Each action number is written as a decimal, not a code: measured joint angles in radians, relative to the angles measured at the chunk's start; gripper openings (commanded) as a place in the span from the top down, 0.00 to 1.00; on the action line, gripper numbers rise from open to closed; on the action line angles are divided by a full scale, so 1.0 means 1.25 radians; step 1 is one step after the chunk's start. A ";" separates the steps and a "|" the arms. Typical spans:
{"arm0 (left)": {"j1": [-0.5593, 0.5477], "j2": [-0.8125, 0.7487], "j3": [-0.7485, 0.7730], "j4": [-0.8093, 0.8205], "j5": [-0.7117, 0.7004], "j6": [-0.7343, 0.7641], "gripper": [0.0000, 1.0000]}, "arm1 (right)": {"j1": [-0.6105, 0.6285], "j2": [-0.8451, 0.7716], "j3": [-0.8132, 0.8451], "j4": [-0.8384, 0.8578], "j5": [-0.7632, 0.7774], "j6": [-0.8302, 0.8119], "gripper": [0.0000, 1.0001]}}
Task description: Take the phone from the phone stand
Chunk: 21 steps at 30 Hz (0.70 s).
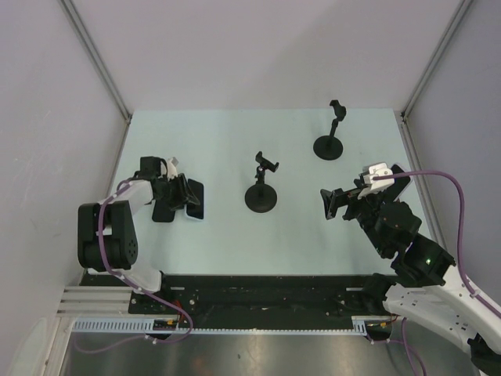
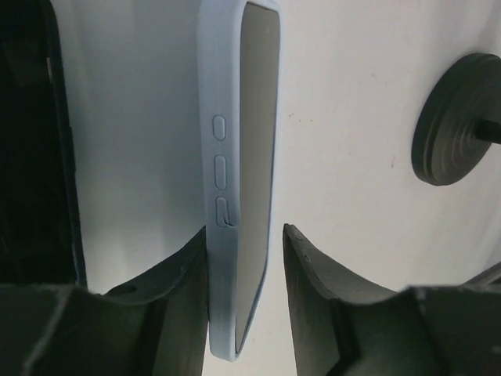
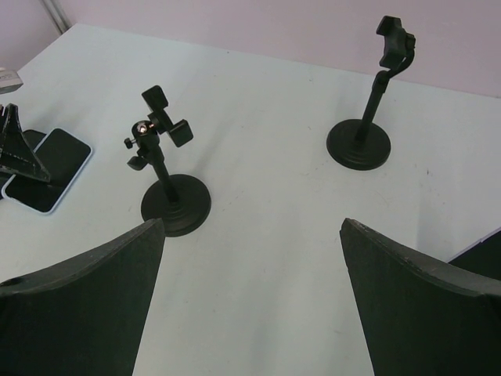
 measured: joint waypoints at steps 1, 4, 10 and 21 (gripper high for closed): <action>0.000 0.000 0.001 -0.002 -0.006 0.002 0.53 | -0.001 0.000 0.000 0.000 0.000 0.000 0.00; 0.000 0.000 0.005 -0.011 -0.031 0.007 0.46 | -0.003 0.002 0.000 0.000 -0.001 -0.001 0.00; -0.001 -0.007 0.006 -0.026 -0.098 0.022 0.18 | -0.005 0.004 0.000 0.000 -0.001 -0.003 0.00; -0.140 -0.104 0.010 -0.040 -0.312 0.029 0.00 | -0.013 0.014 0.000 0.001 -0.016 -0.005 0.00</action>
